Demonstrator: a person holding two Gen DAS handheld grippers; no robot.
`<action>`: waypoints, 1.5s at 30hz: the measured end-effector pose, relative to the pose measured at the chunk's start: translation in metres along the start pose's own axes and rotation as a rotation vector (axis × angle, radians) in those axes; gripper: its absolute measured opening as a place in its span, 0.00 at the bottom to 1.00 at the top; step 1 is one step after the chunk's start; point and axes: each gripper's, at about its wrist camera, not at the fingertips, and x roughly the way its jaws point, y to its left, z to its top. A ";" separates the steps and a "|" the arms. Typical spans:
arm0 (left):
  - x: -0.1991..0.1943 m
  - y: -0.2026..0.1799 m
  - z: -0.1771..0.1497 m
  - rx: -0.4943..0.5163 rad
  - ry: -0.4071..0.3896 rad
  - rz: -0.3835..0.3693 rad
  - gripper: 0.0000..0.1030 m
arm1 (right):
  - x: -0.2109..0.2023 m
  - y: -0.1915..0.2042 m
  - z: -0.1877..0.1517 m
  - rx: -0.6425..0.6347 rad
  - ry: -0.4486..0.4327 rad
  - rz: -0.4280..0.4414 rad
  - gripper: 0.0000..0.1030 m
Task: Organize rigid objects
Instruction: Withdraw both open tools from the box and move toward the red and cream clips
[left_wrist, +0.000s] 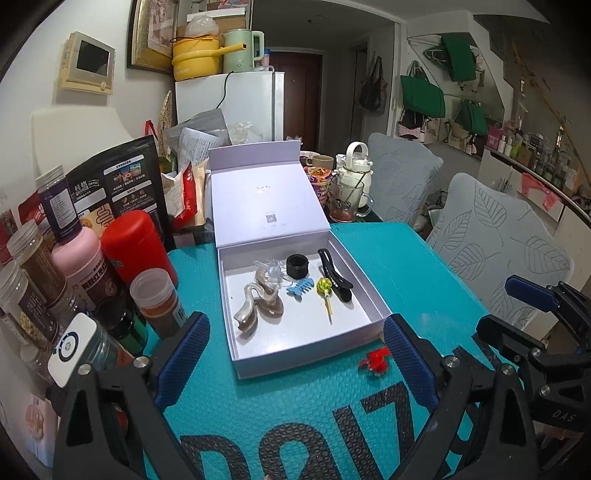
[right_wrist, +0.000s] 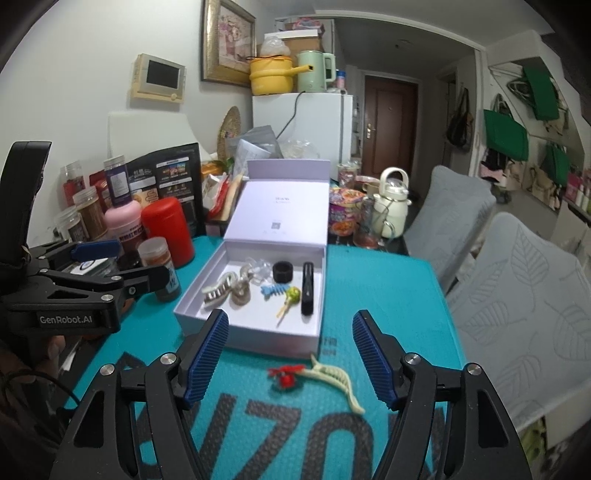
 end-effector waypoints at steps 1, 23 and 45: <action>-0.001 -0.001 -0.003 0.001 0.001 -0.008 0.94 | -0.002 -0.001 -0.004 0.004 0.002 -0.002 0.69; 0.016 -0.045 -0.056 0.094 0.081 -0.124 0.94 | 0.008 -0.023 -0.068 0.058 0.104 -0.030 0.69; 0.100 -0.070 -0.066 0.128 0.226 -0.178 0.94 | 0.072 -0.065 -0.090 0.081 0.217 -0.017 0.69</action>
